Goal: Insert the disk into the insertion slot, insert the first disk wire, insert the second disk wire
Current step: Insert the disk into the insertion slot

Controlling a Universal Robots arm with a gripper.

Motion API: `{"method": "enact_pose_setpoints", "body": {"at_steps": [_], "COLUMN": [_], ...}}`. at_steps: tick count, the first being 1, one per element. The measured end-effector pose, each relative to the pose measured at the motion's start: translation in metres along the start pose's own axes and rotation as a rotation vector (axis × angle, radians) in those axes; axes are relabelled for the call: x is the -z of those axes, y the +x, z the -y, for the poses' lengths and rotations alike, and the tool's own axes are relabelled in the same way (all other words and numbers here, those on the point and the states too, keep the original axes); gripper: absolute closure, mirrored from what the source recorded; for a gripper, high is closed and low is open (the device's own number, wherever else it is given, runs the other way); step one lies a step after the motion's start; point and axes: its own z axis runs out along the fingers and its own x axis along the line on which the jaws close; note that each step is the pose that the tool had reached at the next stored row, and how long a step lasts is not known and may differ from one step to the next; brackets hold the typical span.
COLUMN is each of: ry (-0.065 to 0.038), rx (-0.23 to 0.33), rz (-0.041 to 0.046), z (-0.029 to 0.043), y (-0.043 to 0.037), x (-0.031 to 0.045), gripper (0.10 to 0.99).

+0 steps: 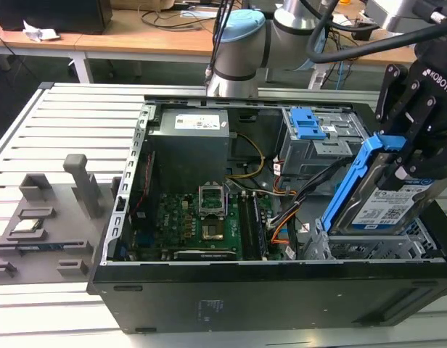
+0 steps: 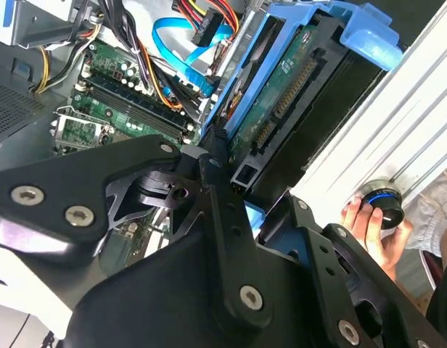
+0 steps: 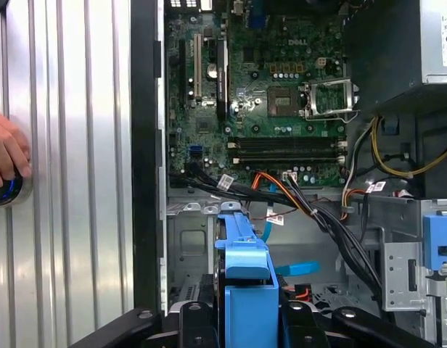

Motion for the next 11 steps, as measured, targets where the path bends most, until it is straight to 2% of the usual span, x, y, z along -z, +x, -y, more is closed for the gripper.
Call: {"method": "enact_pose_setpoints", "body": {"at_steps": [8, 11], "ry": [0.000, 0.000], "rx": [0.000, 0.000], "rz": [-0.0001, 0.0000], "z": [0.0005, 0.0008], "y": [0.0000, 0.0000], "x": [-0.0115, -0.0195], "gripper": [0.722, 0.722]}}
